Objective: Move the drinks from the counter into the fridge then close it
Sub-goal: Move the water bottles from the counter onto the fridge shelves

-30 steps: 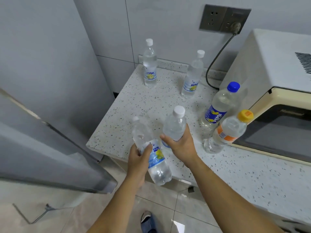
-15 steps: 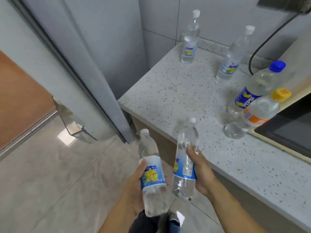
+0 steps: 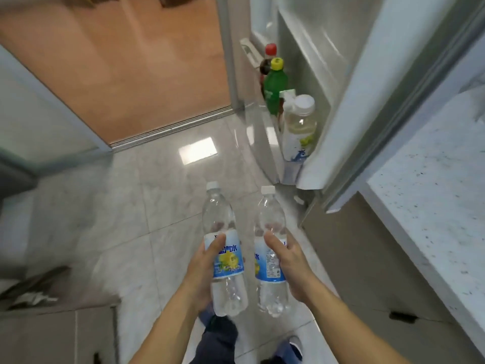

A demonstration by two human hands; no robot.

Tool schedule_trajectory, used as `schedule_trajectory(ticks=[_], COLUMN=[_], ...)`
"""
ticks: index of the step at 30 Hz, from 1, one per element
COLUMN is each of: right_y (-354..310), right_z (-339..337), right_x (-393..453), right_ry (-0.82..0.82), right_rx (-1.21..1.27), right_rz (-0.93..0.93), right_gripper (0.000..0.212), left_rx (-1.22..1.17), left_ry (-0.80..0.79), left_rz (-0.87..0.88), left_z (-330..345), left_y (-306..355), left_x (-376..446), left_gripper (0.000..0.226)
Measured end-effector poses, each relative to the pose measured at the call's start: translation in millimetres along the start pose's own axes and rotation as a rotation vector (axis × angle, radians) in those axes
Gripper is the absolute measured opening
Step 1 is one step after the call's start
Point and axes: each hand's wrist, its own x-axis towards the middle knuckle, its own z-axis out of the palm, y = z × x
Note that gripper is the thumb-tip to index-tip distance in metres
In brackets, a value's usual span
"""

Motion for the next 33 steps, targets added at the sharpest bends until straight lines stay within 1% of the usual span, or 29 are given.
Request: schedule_trajectory(ticks=[3,6,9,12,16,18,20,24,26,28,31,33], right_y=[-11.9,-28.2,-43.0,-58.6,-77.3,-88.4,-101.4,-133.1,-155.4,-177.8,-219.4,-245.0], right_z=[57.8,118.5,176.7,222.1,257.0,267.6,275.3,285.5,288.5,289.0,286.5,282.2], right_x=[29.2,56.9,83.7,111.0,149.7,175.1,205.0,274.8,310.8,341.9,383.8,408.5], right_ry=[-0.062,-0.097,-0.115,-0.119,-0.100,-0.077,-0.061,-0.020,0.001,0.013,0.044,0.087], right_rx=[-0.052,-0.079,-0.091,-0.096,-0.122,-0.110,-0.102,-0.073,-0.039,-0.004,0.026,0.033], right_rz=[-0.003,-0.019,-0.044,-0.062,-0.073,-0.075,-0.088,-0.110,-0.109,-0.102,-0.124,-0.144], right_gripper=[0.045,0.055,0.059,0.052,0.038,0.037,0.041,0.048,0.046,0.042,0.048,0.045], left_rx=[-0.041,-0.058,-0.096,-0.111,-0.125,-0.097,-0.054,0.016,0.018,0.035,0.061,0.093], left_ry=[0.088,0.163,0.196,0.218,0.191,0.182,0.174,0.146,0.127,0.102,0.046,-0.006], left_rz=[0.051,0.107,0.165,0.210,0.231,0.237,0.240,0.261,0.262,0.242,0.240,0.224], left_z=[-46.6,-93.1,-134.7,-167.4,-190.1,-196.3,-198.3,-193.0,-184.2,-171.3,-147.8,-132.6], left_y=[29.0,66.1,106.3,145.0,191.9,214.5,237.4,288.0,318.9,348.6,395.1,423.7], left_x=[11.9,26.1,41.8,58.0,87.7,109.9,136.8,200.6,232.2,258.8,298.5,325.7], left_gripper=[0.075,0.083,0.082,0.082,0.079,0.078,0.078,0.060,0.055,0.057,0.062,0.063])
